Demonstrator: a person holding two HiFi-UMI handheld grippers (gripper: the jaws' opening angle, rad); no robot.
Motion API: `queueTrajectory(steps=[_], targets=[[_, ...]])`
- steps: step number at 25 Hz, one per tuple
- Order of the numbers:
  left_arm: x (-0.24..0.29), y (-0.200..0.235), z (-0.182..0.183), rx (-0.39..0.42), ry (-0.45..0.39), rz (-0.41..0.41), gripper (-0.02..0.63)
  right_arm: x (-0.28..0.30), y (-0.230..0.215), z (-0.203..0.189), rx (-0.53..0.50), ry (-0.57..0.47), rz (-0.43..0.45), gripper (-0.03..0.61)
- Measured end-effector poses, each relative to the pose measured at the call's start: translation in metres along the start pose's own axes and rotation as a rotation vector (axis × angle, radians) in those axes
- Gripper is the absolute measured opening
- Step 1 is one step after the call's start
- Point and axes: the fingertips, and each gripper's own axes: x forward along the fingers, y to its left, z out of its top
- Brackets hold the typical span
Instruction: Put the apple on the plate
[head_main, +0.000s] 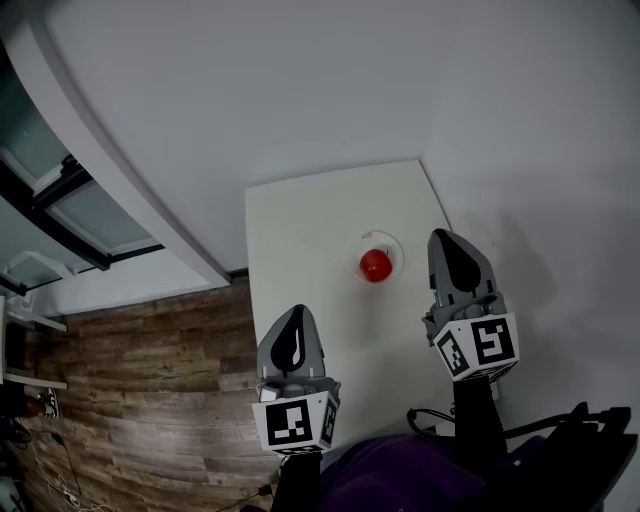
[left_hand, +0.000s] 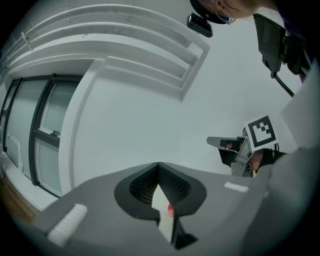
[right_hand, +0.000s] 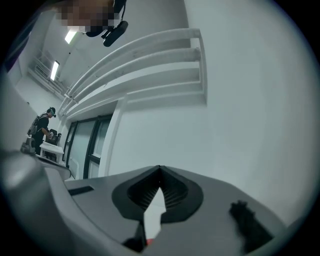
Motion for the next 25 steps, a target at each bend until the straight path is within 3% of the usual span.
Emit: queueTrajectory(steps=[8, 25], targets=[[-0.015, 0.000, 0.015, 0.028, -0.050, -0.008, 0.006, -0.013, 0.002, 0.020, -0.014, -0.042, -0.023, 0.010], [-0.012, 0.003, 0.015, 0.023, -0.059, -0.006, 0.006, -0.012, 0.000, 0.012, -0.020, -0.026, -0.028, 0.009]])
